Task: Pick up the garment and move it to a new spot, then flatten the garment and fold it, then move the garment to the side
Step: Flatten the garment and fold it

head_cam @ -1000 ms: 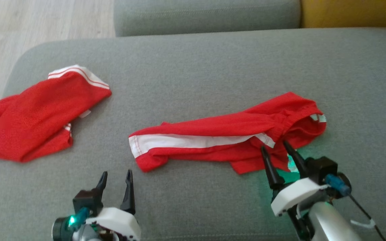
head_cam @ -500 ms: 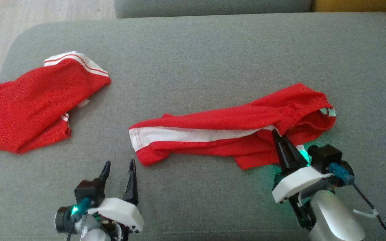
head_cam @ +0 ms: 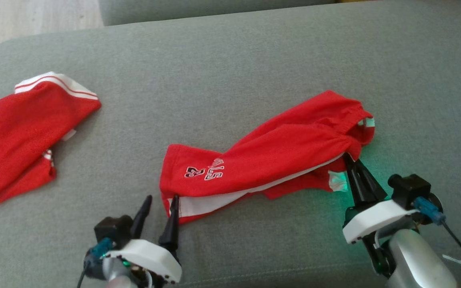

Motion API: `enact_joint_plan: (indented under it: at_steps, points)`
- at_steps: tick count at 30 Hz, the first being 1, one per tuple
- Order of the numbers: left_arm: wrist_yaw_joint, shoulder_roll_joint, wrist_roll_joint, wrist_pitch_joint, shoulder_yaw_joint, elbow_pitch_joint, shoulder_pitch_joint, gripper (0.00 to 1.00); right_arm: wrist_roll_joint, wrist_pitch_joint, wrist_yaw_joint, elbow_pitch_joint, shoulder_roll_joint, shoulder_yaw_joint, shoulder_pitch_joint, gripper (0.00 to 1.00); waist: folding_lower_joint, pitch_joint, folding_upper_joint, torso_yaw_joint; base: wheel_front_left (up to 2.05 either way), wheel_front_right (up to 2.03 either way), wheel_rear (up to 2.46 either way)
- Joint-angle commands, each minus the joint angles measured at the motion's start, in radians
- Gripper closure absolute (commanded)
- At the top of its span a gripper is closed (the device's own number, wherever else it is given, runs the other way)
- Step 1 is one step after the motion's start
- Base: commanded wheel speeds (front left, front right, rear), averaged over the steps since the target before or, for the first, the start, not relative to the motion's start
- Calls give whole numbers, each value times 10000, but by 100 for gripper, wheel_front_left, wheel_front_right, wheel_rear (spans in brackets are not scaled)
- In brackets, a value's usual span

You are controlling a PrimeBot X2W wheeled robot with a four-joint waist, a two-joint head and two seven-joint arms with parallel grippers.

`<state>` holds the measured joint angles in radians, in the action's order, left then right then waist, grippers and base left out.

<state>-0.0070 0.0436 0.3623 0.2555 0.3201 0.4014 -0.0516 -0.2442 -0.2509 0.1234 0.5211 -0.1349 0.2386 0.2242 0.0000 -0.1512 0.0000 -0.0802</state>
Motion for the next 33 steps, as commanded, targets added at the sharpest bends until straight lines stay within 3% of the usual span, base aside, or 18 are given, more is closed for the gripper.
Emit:
enact_joint_plan:
  at_steps: [1, 9, 33]
  points:
    - [-201, 66, 139, 63, -134, -158, -360, 0, -70, -109, 73, -319, -4, 201, 82, 100, 0, -34, 0, -97, 0, 0, 0]
    - [-905, 66, 750, 63, 108, -71, -1, 0, -100, -109, 73, -193, 99, 213, 118, 100, 0, 43, 0, -38, 0, 0, 0]
    - [-1102, 66, 1195, 63, 662, 1085, -590, 0, -157, -109, 73, -206, 96, 441, 380, 100, 0, -217, 0, -284, 0, 0, 0]
